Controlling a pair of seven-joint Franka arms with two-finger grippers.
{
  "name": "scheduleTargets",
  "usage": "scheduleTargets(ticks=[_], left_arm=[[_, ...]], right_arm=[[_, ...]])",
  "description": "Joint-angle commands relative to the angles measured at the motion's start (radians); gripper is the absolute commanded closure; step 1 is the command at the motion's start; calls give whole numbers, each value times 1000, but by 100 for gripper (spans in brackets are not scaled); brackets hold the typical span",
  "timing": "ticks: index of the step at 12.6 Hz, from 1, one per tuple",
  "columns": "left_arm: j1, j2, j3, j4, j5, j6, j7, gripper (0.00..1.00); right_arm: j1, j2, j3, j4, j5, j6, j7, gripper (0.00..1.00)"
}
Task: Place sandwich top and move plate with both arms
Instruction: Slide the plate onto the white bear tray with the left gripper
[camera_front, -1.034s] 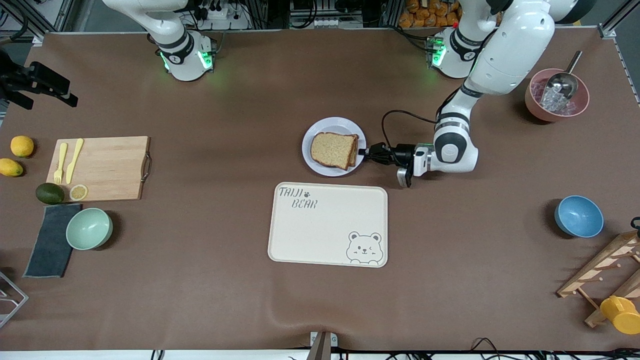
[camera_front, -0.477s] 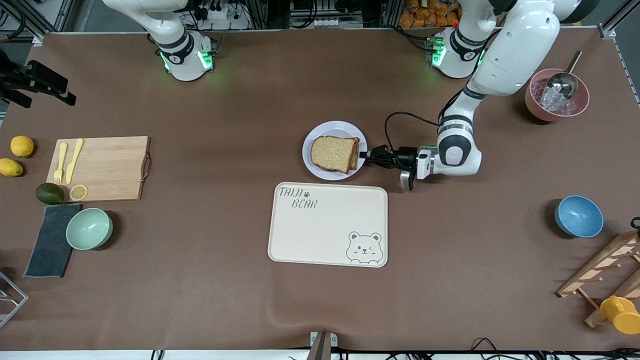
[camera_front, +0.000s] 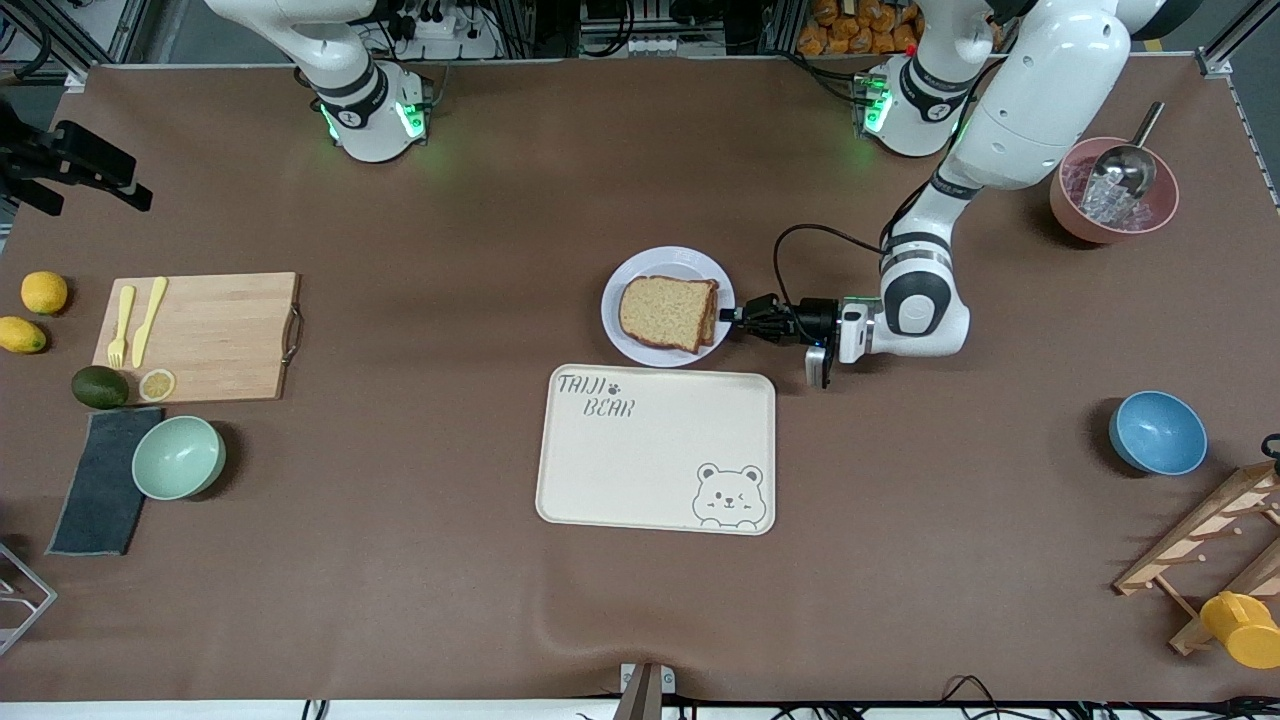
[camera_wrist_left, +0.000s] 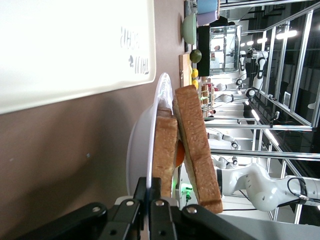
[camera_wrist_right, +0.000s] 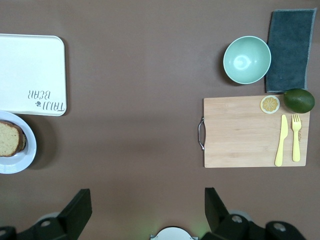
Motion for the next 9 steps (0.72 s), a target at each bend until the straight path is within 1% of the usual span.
scheduleTargets(ticks=[1, 3, 6, 9], left_arm=[[15, -49, -16, -12, -41, -23, -3, 100], [21, -51, -16, -3, -45, -23, -8, 100], [20, -43, -16, 47, -47, -23, -61, 100], [3, -27, -16, 99, -91, -23, -89, 100]], right_arm=[[1, -6, 2, 6, -10, -10, 8, 0], [1, -6, 2, 6, -13, -10, 6, 0], [-5, -8, -3, 6, -18, -10, -1, 0], [-5, -6, -3, 3, -18, -10, -3, 0]])
